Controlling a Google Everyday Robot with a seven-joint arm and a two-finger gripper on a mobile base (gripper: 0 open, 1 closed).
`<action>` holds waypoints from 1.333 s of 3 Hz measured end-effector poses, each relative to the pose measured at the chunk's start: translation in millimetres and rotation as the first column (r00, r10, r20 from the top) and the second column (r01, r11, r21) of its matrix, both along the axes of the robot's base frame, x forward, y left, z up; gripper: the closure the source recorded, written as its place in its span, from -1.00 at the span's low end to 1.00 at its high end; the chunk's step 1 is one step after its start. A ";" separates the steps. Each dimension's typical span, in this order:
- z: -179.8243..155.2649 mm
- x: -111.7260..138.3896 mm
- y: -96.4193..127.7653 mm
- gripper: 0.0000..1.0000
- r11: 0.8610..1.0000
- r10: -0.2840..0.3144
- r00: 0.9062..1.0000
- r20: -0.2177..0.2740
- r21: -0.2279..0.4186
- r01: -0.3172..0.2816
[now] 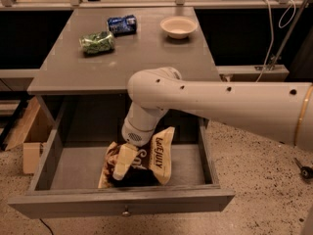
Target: Pick brown chip bag from top drawer and place on counter
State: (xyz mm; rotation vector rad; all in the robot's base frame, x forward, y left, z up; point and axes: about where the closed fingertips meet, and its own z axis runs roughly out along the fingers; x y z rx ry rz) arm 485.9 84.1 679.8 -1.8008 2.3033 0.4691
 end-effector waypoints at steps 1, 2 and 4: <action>-25.2 4.1 -8.5 -0.62 0.999 -0.018 1.000 -0.021 -0.033 0.017; -43.3 6.1 -24.8 -0.16 0.997 -0.056 0.998 -0.030 -0.058 0.054; -31.8 10.1 -41.9 0.77 0.984 -0.132 0.991 -0.014 0.119 0.133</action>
Offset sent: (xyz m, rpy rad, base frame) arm 0.0100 -0.0457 -0.0641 -0.0853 0.0417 -0.1045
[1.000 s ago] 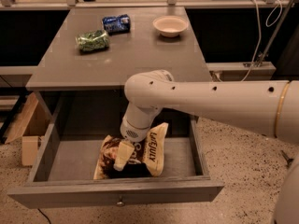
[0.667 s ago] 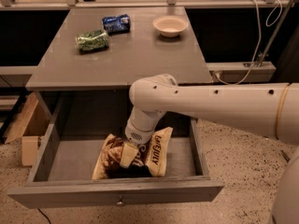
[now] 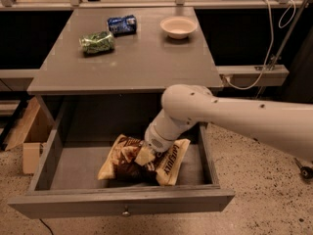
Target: Pick brown chip bag from top drawer and place on counter
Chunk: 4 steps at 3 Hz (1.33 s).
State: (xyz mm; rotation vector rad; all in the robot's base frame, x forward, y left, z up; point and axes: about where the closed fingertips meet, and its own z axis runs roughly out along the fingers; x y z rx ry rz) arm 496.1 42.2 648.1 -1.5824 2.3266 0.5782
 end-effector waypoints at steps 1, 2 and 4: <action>45.5 -5.2 0.3 1.00 0.977 -0.019 0.999 0.034 0.213 0.012; 92.2 -4.8 -43.3 1.00 0.938 -0.051 0.994 0.095 0.347 0.014; 97.0 -6.6 -82.6 1.00 0.937 -0.080 0.985 0.155 0.348 0.022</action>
Offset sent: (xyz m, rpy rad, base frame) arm -0.0006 -0.1901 0.1561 0.5098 -0.3324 -0.0720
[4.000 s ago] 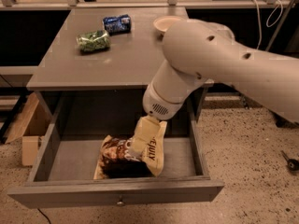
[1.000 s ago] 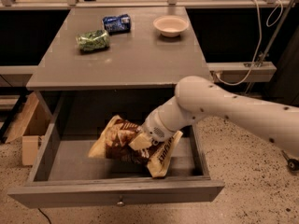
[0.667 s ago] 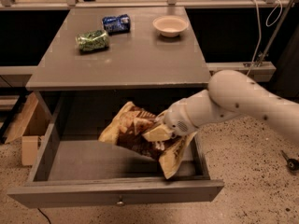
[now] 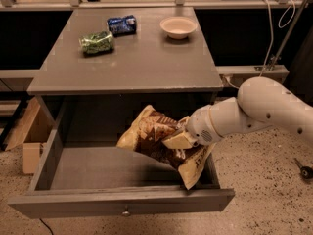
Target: Pick brown chip bag from top drawer and place on counter
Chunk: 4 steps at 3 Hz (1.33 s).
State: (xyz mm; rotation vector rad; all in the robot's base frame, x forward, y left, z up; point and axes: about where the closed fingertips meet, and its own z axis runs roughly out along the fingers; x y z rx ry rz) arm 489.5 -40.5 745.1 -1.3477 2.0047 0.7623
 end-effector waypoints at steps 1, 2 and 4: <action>30.7 1.7 -13.8 1.00 0.999 -0.031 0.998 0.059 0.023 0.030; 115.7 17.3 -48.6 1.00 0.996 -0.090 0.973 0.213 0.023 0.087; 179.9 38.9 -69.8 1.00 0.988 -0.151 0.938 0.312 0.032 0.148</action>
Offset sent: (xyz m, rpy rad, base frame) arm 0.0272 -0.0782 0.1798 0.0181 -0.3394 -0.1317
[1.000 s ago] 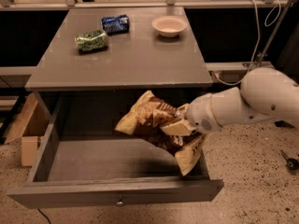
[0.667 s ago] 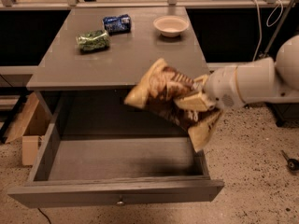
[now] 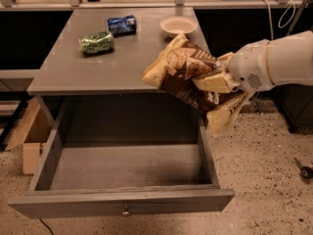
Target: Pick brown chip bag from top drawer and place on counter
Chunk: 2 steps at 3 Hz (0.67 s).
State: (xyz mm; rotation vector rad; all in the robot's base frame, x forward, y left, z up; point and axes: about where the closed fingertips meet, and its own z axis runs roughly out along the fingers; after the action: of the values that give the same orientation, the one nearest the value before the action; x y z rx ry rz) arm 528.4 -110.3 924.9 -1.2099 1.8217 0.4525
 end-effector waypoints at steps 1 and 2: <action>-0.4 7.7 2.2 1.00 1.000 -0.030 1.000 0.004 -0.002 0.030; -5.4 54.6 -4.8 1.00 0.997 -0.077 0.997 -0.009 -0.008 0.076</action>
Offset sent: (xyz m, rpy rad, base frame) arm 0.1500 0.0247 0.0096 -0.0140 -0.0102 -0.0781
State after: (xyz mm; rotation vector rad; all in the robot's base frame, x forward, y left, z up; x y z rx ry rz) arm 582.9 -115.1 919.6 -1.1406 1.8723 0.4089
